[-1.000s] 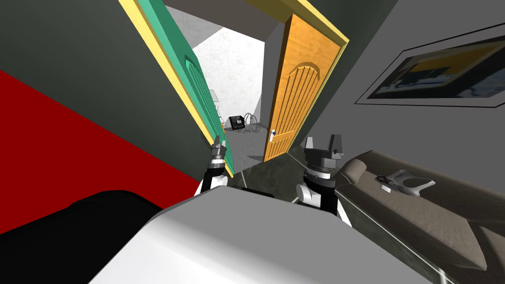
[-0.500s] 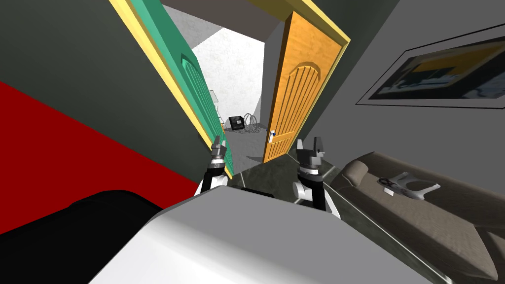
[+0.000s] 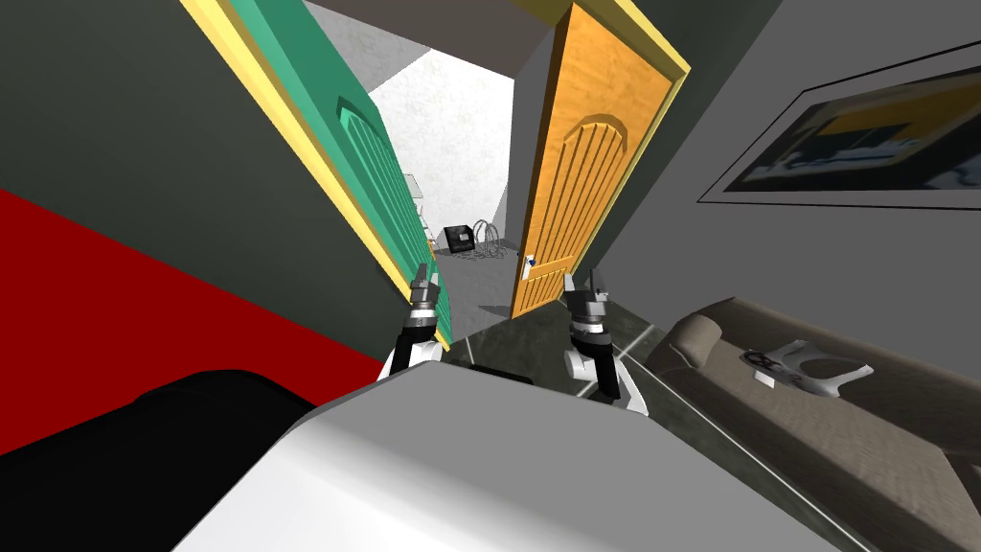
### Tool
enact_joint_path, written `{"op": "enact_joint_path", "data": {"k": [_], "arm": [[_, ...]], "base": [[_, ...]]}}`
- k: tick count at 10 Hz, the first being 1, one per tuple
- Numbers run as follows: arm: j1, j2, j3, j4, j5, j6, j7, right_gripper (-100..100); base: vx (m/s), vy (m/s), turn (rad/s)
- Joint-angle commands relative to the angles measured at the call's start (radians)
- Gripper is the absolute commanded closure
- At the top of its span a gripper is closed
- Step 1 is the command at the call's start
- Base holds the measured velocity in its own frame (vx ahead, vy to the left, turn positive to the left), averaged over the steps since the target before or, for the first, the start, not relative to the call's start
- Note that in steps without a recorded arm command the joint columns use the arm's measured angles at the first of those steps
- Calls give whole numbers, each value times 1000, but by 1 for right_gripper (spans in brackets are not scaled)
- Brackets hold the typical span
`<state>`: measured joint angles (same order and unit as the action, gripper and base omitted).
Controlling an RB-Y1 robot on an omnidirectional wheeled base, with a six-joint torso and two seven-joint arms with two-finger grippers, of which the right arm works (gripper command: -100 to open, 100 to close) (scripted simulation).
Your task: Push the door open
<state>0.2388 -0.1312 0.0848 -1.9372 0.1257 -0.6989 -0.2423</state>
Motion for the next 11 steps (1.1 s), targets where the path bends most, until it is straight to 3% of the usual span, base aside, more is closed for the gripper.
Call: {"op": "enact_joint_path", "data": {"k": [1, 4, 6, 9, 10, 11], "arm": [[-27, -9, 11, 50, 11, -9, -19, -100], [-48, -20, 17, 104, 19, -15, -38, -100], [-92, -41, 31, 173, 36, -26, -77, -100], [-115, -53, 38, 238, 45, -32, -97, -100], [-138, -64, 45, 277, 54, -38, -117, -100], [-138, -64, 45, 284, 54, -38, -117, -100]], "base": [[55, -13, -4], [44, -15, 3], [61, -12, 2], [57, -18, 3], [52, -9, 1], [43, -10, 1]]}}
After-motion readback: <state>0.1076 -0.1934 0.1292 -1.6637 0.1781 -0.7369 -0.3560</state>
